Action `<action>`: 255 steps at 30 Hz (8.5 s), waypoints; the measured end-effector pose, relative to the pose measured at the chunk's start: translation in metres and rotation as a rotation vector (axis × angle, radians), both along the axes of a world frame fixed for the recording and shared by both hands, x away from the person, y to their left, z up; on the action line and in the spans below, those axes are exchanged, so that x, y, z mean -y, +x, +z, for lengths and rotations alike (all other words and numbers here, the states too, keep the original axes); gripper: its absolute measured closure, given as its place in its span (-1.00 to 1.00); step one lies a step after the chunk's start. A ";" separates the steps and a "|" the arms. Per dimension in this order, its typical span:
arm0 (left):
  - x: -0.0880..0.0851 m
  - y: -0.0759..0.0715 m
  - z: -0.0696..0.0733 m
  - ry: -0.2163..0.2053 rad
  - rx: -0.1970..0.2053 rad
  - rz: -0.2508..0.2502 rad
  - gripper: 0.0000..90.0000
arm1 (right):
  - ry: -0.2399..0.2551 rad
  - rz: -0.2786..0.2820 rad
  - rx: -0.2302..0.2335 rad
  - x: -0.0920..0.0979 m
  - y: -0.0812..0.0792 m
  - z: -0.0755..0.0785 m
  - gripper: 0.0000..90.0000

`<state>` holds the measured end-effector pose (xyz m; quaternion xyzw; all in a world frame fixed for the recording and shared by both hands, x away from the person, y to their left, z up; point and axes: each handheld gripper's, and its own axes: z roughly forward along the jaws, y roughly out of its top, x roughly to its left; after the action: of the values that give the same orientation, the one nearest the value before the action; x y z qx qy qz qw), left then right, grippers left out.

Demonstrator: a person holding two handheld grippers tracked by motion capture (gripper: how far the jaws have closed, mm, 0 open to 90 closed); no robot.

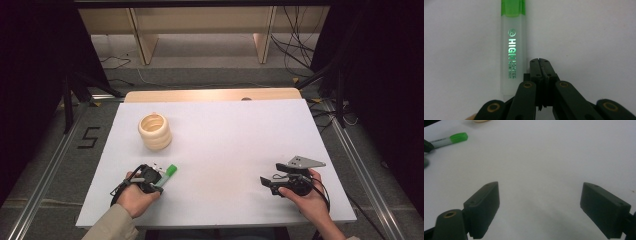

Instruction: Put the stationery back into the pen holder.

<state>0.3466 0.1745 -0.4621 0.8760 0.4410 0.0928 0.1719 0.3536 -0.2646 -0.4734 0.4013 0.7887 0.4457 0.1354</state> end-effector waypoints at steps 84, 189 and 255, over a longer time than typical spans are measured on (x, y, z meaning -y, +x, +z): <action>0.010 0.059 0.002 0.142 -0.203 -0.032 0.45 | -0.002 -0.002 -0.002 0.000 0.000 0.000 -0.63; -0.019 0.043 0.034 -0.193 0.245 0.138 0.47 | 0.004 0.002 0.002 0.000 -0.001 0.001 -0.63; -0.030 0.063 0.069 -0.301 0.492 0.227 0.47 | 0.003 0.001 -0.002 -0.001 0.000 0.000 -0.63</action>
<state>0.4095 0.2042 -0.3934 0.7372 0.4899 0.2542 0.3898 0.3536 -0.2635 -0.4736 0.4015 0.7882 0.4467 0.1338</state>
